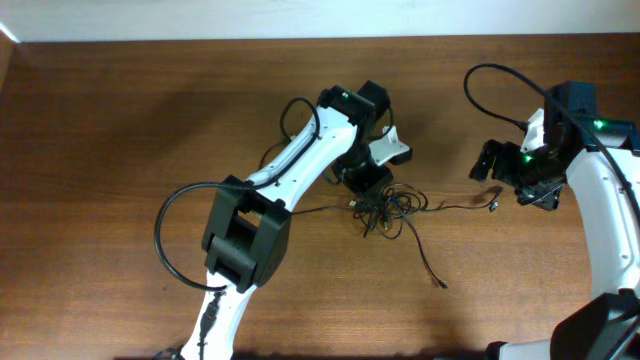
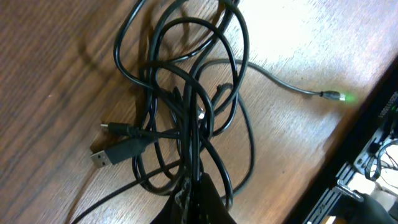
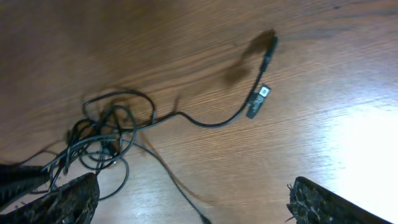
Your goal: Untangle cables
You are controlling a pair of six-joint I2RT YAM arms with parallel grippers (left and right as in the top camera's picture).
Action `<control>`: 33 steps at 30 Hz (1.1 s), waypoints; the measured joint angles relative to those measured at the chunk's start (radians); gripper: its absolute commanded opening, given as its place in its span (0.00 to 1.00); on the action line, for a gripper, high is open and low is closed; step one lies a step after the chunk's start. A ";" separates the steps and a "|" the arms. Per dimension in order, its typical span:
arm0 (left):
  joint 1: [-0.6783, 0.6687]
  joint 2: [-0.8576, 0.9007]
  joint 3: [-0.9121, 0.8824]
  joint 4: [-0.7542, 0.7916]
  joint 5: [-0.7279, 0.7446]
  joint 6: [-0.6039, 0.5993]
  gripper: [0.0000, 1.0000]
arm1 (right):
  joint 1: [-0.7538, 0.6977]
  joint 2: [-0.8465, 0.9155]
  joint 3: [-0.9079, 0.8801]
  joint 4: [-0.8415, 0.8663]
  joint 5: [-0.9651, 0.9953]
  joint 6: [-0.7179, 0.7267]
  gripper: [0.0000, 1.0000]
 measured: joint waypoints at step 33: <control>0.147 -0.002 0.913 -0.305 0.306 0.002 0.00 | 0.225 0.068 0.001 0.510 -0.601 -0.211 0.75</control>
